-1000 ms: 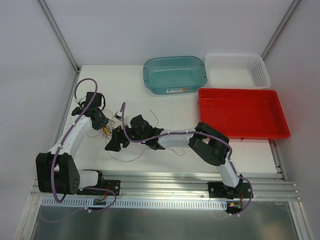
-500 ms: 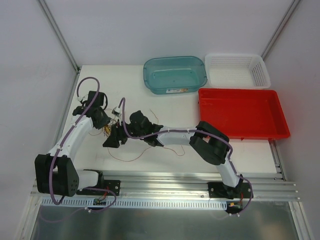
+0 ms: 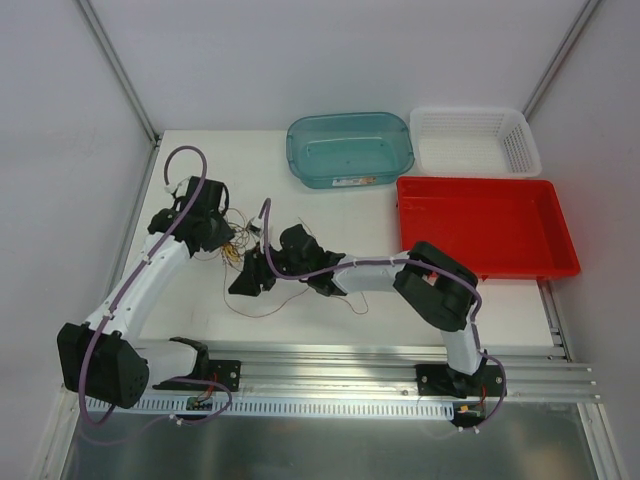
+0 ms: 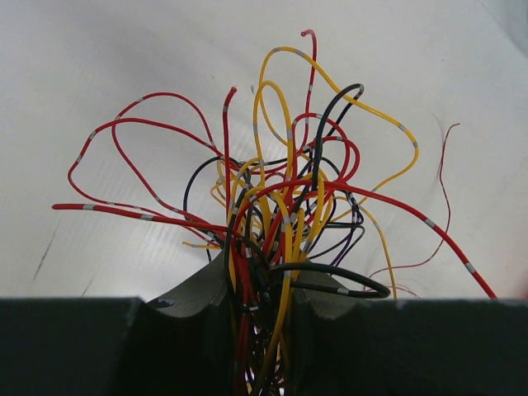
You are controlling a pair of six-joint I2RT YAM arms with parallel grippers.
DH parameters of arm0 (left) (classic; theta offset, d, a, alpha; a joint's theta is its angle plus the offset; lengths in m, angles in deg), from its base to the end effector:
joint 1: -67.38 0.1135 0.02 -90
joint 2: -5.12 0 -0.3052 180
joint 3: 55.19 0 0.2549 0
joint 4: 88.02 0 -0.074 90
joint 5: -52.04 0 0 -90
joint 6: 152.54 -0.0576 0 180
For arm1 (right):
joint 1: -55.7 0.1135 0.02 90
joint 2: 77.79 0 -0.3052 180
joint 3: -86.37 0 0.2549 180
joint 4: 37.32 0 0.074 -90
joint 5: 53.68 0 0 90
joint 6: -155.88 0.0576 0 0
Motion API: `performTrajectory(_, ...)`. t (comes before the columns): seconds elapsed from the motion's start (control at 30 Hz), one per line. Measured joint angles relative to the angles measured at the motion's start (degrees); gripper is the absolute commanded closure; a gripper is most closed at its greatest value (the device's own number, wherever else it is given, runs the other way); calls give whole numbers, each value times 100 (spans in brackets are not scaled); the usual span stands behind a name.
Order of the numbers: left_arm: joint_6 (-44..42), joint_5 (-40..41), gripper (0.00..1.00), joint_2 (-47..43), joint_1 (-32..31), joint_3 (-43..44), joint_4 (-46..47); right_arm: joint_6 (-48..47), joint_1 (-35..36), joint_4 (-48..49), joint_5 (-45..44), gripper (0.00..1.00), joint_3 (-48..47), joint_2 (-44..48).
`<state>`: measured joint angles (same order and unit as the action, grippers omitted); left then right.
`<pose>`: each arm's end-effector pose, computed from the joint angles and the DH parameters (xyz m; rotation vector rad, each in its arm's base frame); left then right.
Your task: Untangle the cables
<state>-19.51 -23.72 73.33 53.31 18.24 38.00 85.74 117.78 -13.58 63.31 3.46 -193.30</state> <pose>0.2422 -0.0461 0.3225 -0.7068 2.2873 -0.1677 0.2063 0.4452 0.2323 -1.0501 1.6344 1.4131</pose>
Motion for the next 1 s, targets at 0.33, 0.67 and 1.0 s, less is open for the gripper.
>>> performTrajectory(0.33, 328, 306, 95, 127, -251, 96, -258, 0, -2, 400, 22, 46, 369, 538)
performTrajectory(0.67, 330, 632, 95, 306, -428, 125, -376, 48, -2, 496, 33, 47, 256, 573)
performTrajectory(1.0, 326, 767, 95, 306, -490, 144, -428, 225, -2, 616, 50, 49, -92, 476)
